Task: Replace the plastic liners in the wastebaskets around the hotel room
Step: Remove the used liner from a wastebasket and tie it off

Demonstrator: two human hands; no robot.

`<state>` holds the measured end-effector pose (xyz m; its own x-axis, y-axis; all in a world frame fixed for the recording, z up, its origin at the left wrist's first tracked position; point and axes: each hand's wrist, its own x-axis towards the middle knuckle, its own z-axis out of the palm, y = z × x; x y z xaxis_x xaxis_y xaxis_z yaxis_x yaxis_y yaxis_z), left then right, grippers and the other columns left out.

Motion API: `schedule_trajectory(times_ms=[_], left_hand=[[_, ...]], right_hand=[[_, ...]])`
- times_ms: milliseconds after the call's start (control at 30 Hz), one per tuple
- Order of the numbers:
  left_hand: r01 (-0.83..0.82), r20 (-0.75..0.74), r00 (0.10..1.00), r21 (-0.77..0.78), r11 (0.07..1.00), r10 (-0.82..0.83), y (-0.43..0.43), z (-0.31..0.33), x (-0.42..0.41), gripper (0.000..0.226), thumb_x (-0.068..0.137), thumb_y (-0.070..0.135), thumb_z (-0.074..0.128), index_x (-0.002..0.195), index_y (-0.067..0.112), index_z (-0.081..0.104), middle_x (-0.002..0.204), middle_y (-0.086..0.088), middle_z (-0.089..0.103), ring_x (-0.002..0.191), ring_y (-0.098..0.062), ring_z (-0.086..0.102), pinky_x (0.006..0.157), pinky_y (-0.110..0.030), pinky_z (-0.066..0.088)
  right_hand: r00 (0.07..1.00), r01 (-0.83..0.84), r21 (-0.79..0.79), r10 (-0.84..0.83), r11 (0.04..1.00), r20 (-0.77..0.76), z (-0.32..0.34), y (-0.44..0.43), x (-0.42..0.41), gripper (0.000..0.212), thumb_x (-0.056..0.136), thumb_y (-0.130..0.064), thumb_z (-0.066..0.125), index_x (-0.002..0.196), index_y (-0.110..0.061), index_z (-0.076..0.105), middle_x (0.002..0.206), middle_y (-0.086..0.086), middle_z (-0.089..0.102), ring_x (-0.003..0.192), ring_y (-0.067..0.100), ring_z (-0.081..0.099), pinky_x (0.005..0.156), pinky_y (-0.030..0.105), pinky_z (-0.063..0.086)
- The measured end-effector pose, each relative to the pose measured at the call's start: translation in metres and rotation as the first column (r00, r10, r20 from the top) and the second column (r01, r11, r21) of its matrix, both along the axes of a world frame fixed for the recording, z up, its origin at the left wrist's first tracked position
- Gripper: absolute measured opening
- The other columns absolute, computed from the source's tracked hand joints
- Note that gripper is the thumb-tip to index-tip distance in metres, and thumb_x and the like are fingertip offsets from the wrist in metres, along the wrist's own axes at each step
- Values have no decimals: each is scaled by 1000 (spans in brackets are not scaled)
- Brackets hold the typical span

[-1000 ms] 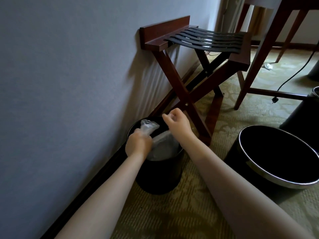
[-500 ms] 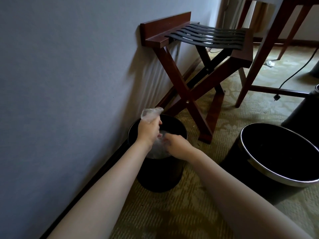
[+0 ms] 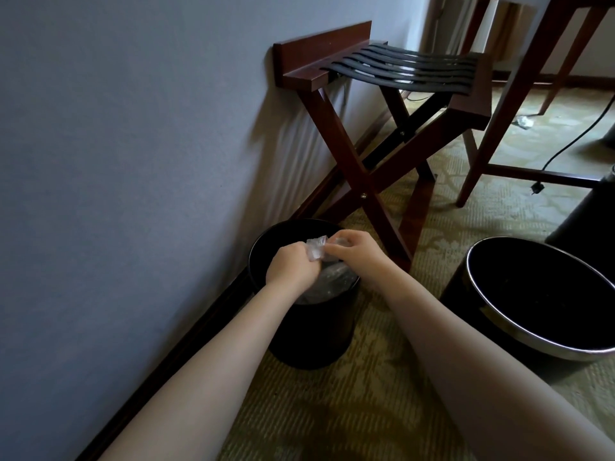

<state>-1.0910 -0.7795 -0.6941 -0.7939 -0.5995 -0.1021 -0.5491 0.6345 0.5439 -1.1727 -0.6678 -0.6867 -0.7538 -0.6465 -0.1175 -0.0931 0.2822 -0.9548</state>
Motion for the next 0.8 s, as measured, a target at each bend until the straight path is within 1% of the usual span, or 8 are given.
schedule_trajectory(times_ms=[67,200,333,433,533,633,700,800], left_hand=[[50,-51,998,91,995,-46,-2,1,2,15,91,24,52,101,14,50,102,-9,59,83,-22,53,70,-32,41],[189,-280,956,364,912,-86,1,3,6,40,89,11,59,119,16,34,82,-4,55,72,-15,53,63,-25,43],[331,-372,914,459,825,-160,3,8,7,20,93,3,51,101,21,51,76,-5,57,69,-14,53,64,-25,46],[327,-349,920,435,839,-179,4,8,7,30,92,0,45,79,18,66,74,3,60,68,-8,52,65,-17,43],[189,-339,939,369,910,-57,-2,5,4,28,94,4,45,97,17,69,100,-3,67,83,-8,58,69,-13,45],[137,-298,954,296,945,-45,-11,1,1,29,93,10,54,120,12,62,124,-5,59,113,-15,55,87,-18,40],[171,-295,951,243,955,-95,-13,-3,0,38,91,14,61,128,11,57,133,-5,53,124,-18,50,92,-17,36],[250,-313,937,285,925,-157,-6,-2,-2,53,87,21,69,136,12,51,141,-6,45,130,-20,44,91,-14,36]], right_hand=[[997,75,72,-72,995,-41,-2,-1,-3,6,91,-20,64,88,-15,65,85,-2,64,86,14,61,68,24,46],[969,245,156,-239,957,-61,-14,-2,-11,13,96,-24,58,103,-15,62,96,0,60,96,19,58,75,27,42],[961,276,167,-267,946,-75,-15,-1,-13,26,96,-22,56,118,-9,62,101,2,58,92,17,55,74,27,40],[963,271,152,-268,951,-38,-16,0,-13,22,96,-22,56,114,-11,64,100,2,61,90,17,58,71,26,41],[967,254,110,-256,961,5,-14,3,-15,20,99,-27,53,89,-19,69,76,-2,59,68,11,53,60,24,38],[942,212,233,-136,949,-307,-6,8,-15,29,101,-36,47,90,-20,69,84,-1,59,77,16,54,63,29,39],[792,252,356,20,900,-610,5,9,-14,33,100,-39,46,90,-19,70,90,0,56,80,18,55,63,30,40],[743,204,428,145,881,-654,26,8,-14,26,96,-37,55,90,-18,71,84,-1,64,78,20,61,64,34,52]])
